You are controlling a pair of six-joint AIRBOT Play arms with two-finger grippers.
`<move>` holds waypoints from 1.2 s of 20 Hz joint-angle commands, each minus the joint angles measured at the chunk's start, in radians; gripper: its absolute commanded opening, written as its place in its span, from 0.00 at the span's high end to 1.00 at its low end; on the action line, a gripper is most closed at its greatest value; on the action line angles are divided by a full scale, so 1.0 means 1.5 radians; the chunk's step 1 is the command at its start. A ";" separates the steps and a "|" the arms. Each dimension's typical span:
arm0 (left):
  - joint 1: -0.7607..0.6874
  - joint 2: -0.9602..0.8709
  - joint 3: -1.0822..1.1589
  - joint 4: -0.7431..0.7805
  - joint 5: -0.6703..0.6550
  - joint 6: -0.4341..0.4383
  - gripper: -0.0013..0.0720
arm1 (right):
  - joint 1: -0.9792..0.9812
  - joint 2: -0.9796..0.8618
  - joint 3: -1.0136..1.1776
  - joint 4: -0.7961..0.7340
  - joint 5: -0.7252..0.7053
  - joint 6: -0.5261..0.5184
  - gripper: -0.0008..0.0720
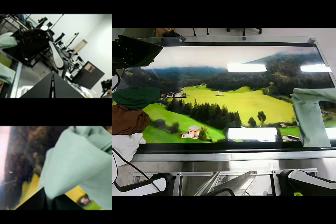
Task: Fold the shirts.
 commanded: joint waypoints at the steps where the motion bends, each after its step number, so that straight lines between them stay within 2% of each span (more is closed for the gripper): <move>1: 0.000 0.000 0.000 0.000 -0.017 0.000 0.96 | -0.015 0.021 -0.054 -0.157 0.123 0.034 0.96; 6: 0.000 0.000 0.000 0.000 -0.019 0.000 0.96 | -0.015 0.023 -0.157 -0.270 0.183 0.023 0.95; 7: 0.000 0.000 0.000 0.000 -0.019 0.000 0.96 | -0.015 0.022 -0.169 -0.291 0.183 0.024 0.82; 8: 0.000 0.000 0.000 0.000 -0.020 0.000 0.96 | -0.015 0.017 -0.170 -0.307 0.182 0.024 0.49; 9: 0.000 0.000 0.000 0.000 -0.020 0.000 0.96 | -0.015 0.013 -0.170 -0.311 0.182 0.023 0.28; 10: 0.000 0.000 0.000 0.000 -0.020 0.000 0.96 | -0.015 0.012 -0.170 -0.312 0.182 0.024 0.26; 13: 0.000 0.000 0.000 0.000 -0.019 0.000 0.96 | -0.014 0.012 -0.141 -0.258 0.155 0.024 0.28; 14: 0.000 0.000 0.000 0.000 -0.017 0.000 0.96 | -0.012 0.012 -0.126 -0.218 0.132 0.024 0.32; 15: 0.000 0.000 0.000 0.000 -0.013 0.000 0.96 | -0.011 0.012 -0.113 -0.168 0.108 0.023 0.49; 16: 0.000 0.000 0.000 0.000 -0.011 0.000 0.96 | -0.004 0.013 -0.107 -0.102 0.082 0.014 0.79; 17: 0.000 0.000 0.000 0.000 -0.008 -0.001 0.96 | 0.009 0.015 -0.107 -0.034 0.060 -0.016 0.96; 18: 0.000 0.000 0.000 0.001 0.000 -0.008 0.96 | 0.034 0.015 -0.107 0.021 0.042 -0.039 0.96; 20: 0.000 0.000 0.000 0.044 0.024 -0.005 0.96 | 0.121 0.030 -0.119 0.043 -0.004 -0.063 0.96; 22: -0.006 0.003 -0.005 0.180 0.033 -0.012 0.96 | 0.237 0.067 -0.174 0.037 -0.057 -0.100 0.96; 24: -0.027 0.045 -0.085 0.288 0.054 -0.022 0.96 | 0.362 0.122 -0.275 0.012 -0.097 -0.123 0.96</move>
